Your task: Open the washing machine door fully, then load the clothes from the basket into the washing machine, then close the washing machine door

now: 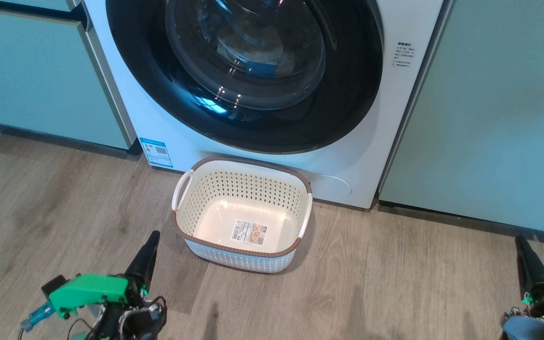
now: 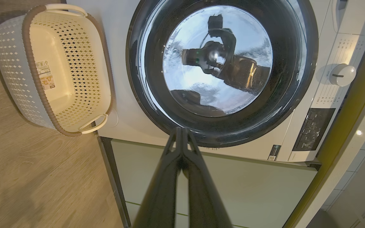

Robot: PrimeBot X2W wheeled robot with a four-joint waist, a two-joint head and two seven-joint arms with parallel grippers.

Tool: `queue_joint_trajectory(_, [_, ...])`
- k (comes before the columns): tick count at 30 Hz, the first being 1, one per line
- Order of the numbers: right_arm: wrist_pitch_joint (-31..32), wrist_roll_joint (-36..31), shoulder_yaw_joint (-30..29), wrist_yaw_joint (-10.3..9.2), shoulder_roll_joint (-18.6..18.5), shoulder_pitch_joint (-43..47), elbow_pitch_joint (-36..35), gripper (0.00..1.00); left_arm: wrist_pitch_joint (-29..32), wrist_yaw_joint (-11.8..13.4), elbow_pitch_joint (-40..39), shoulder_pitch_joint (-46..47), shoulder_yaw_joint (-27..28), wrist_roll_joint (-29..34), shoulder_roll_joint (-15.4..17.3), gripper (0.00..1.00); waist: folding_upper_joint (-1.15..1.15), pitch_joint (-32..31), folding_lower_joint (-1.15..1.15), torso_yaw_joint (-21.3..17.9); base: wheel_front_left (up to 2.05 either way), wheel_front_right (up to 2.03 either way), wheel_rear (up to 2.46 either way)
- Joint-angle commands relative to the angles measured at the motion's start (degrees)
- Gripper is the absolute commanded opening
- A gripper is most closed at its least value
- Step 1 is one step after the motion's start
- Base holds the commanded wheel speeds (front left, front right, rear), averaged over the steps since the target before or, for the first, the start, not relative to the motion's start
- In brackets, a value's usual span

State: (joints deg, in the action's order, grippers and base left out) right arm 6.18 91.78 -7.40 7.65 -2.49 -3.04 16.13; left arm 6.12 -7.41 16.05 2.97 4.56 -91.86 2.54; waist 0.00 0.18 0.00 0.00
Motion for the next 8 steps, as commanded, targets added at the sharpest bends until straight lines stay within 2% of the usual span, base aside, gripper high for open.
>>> queue_joint_trajectory(1, [0.3,0.4,0.9,-0.16,-0.4,-3.1,-2.1,0.00,0.4,-0.1,-2.0,3.2,2.0,-0.3,0.3,0.00,0.00,0.0,0.00,0.0,0.00,0.00,0.00])
queue_joint_trajectory(8, [0.3,0.4,0.9,-0.16,-0.4,-3.1,-2.1,0.00,0.4,-0.1,-2.0,3.2,2.0,-0.3,0.3,0.00,0.00,0.0,0.00,0.0,0.00,0.00,0.00])
